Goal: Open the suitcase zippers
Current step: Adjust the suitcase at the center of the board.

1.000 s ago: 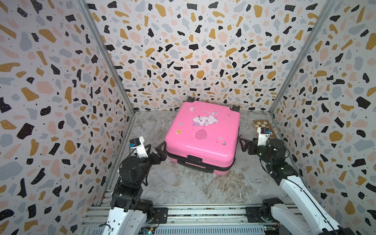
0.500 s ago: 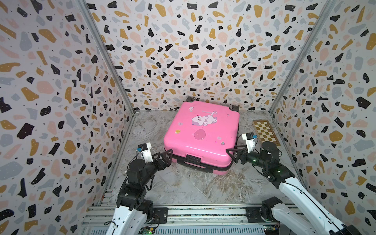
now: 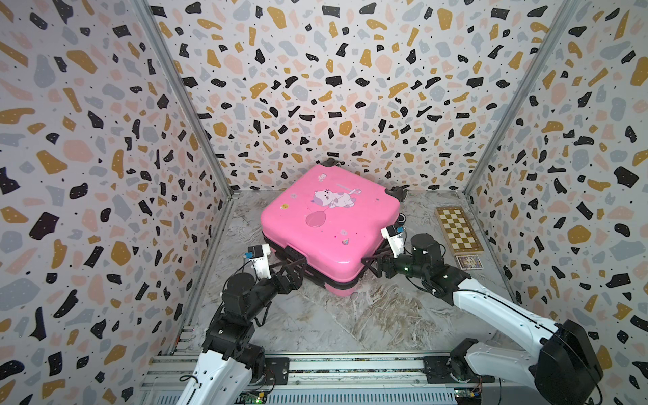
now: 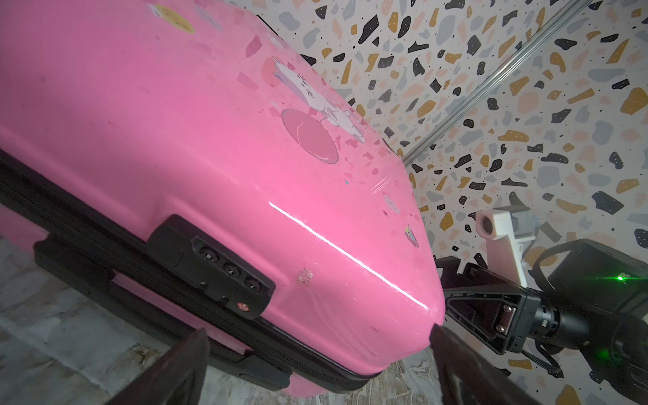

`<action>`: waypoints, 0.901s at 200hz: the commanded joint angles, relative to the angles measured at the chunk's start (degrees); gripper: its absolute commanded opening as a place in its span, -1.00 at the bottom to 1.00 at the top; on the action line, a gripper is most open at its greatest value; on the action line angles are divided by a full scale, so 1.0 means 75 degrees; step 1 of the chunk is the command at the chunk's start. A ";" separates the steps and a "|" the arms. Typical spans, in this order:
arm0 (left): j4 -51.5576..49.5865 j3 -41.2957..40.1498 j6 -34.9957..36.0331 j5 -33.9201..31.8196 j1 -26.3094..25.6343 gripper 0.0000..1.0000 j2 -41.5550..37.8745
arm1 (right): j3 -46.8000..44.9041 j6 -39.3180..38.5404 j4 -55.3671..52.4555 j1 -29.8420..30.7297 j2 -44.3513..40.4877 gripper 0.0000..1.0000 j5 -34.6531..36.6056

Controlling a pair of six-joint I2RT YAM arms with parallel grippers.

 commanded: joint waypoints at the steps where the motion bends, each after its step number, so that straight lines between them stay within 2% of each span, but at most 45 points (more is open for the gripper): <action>1: 0.0736 -0.0179 0.0135 0.0099 -0.0061 0.98 0.0327 | -0.0581 -0.0397 0.0110 0.0039 -0.0988 0.63 0.0482; 28: 0.1173 -0.0250 0.0188 0.0314 -0.0128 0.98 0.0819 | -0.1541 -0.0842 0.0538 0.0802 -0.1565 0.51 0.0960; 35: 0.1316 -0.0287 0.0184 0.0370 -0.0153 0.98 0.0881 | -0.1822 -0.0992 0.0780 0.1053 -0.1687 0.43 0.1148; 49: 0.1418 -0.0324 0.0224 0.0369 -0.0243 0.98 0.0987 | -0.2463 -0.1217 0.1466 0.1514 -0.1952 0.41 0.1641; 70: 0.1357 -0.0289 0.0302 0.0246 -0.0305 0.98 0.1037 | -0.2996 -0.1489 0.2214 0.1658 -0.2010 0.36 0.1741; 111: 0.1502 -0.0300 0.0350 0.0248 -0.0383 0.98 0.1335 | -0.2944 -0.1748 0.2702 0.1658 -0.1022 0.32 0.0771; 180: 0.1697 -0.0221 0.0369 0.0341 -0.0612 0.98 0.1765 | -0.2728 -0.1590 0.3962 0.1658 0.0651 -0.06 0.0488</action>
